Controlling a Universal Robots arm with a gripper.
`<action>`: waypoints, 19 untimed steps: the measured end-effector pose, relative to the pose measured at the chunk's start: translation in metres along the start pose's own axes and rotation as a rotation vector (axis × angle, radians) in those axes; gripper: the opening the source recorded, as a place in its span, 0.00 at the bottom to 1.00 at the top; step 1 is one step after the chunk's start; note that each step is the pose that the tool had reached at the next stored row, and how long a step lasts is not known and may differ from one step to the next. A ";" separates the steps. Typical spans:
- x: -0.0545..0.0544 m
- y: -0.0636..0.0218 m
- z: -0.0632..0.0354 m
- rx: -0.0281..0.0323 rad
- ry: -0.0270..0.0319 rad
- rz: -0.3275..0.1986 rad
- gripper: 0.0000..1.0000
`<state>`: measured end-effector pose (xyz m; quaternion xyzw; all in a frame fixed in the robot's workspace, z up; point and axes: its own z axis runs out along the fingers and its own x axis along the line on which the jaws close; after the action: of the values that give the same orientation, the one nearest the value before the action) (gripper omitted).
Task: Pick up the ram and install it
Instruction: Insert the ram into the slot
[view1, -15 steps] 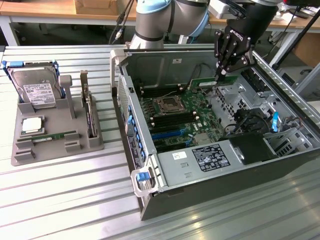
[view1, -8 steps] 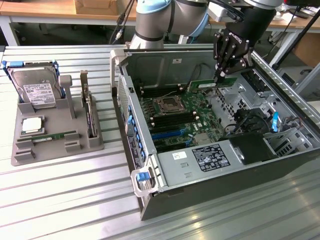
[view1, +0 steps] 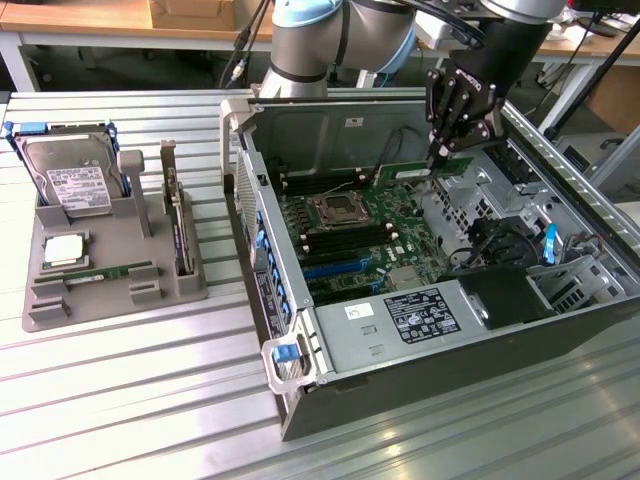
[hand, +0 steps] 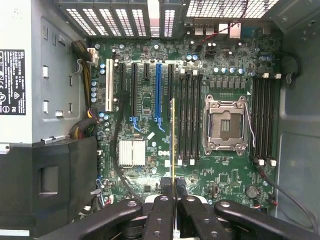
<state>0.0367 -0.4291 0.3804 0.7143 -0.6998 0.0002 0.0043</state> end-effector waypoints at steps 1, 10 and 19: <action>0.000 0.0000 0.0005 0.0001 0.0001 0.000 0.12; 0.000 0.0000 0.0054 0.0000 0.0000 0.000 0.12; 0.000 -0.0001 0.0087 0.0000 0.0000 0.000 0.12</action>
<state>0.0368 -0.4291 0.3718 0.7143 -0.6998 0.0002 0.0043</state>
